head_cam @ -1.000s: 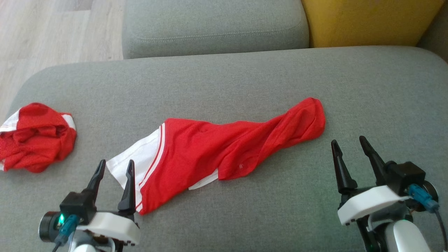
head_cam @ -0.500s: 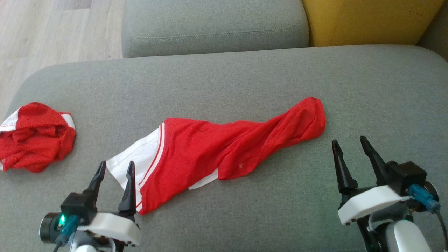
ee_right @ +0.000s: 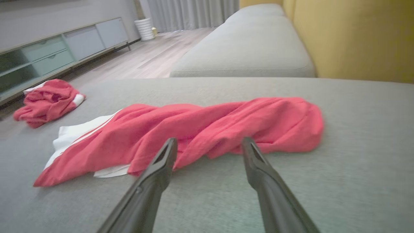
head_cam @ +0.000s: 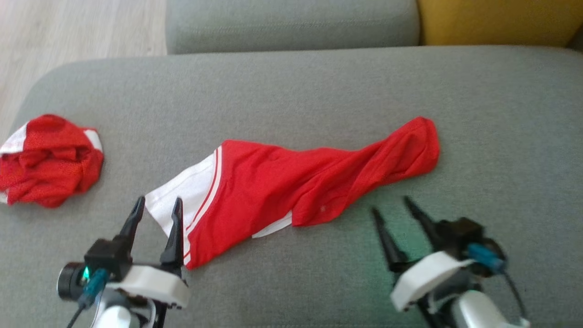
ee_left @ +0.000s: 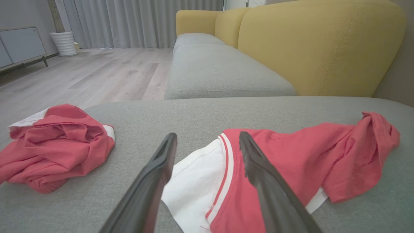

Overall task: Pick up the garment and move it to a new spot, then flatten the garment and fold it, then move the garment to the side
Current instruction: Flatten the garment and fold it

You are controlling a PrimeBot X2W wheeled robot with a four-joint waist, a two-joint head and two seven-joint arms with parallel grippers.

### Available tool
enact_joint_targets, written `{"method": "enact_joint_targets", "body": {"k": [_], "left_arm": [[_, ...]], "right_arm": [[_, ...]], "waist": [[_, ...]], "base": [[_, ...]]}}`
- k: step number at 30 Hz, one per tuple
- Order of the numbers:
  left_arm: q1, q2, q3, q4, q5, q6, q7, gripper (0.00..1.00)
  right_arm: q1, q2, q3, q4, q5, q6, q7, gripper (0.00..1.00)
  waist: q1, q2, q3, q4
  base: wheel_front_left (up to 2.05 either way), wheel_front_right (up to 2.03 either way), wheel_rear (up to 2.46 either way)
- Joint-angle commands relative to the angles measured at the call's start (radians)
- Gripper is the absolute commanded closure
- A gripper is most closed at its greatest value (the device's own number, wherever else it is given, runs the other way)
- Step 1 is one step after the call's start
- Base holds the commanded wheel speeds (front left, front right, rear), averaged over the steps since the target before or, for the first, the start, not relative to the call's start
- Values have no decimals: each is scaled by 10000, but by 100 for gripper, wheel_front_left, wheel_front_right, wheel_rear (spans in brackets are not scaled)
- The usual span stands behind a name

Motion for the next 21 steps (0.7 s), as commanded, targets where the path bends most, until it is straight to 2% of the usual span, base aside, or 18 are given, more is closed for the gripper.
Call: {"method": "enact_joint_targets", "body": {"k": [1,8,14,19,20,21], "left_arm": [[-717,170,347,-362,7,-35,-99,0],[-1301,-23,222,-358,88,-172,-115,0],[-1690,-189,218,-343,163,-316,-121,0],[-1870,-342,305,-309,258,-443,-122,0],[-1885,-368,333,-300,277,-465,-122,0],[-1900,-392,361,-291,298,-487,-122,0]], "right_arm": [[-755,-24,669,-71,171,-9,-35,0],[-1920,-24,2490,1453,755,-9,-232,0],[-2760,-24,3297,2633,1041,-9,-287,0],[-3368,-24,3458,3666,690,-9,-103,0],[-3472,-24,3478,3827,565,-9,-22,16],[-3574,-24,3511,3955,414,-9,43,63]], "waist": [[0,-1,287,220],[0,-1,1074,717],[0,-1,1537,1003],[0,-1,1784,1083],[0,-1,1813,1076],[0,-1,1839,1068]], "base": [[0,0,0],[0,0,0],[0,0,0],[0,0,0],[0,0,0],[0,0,0]]}}
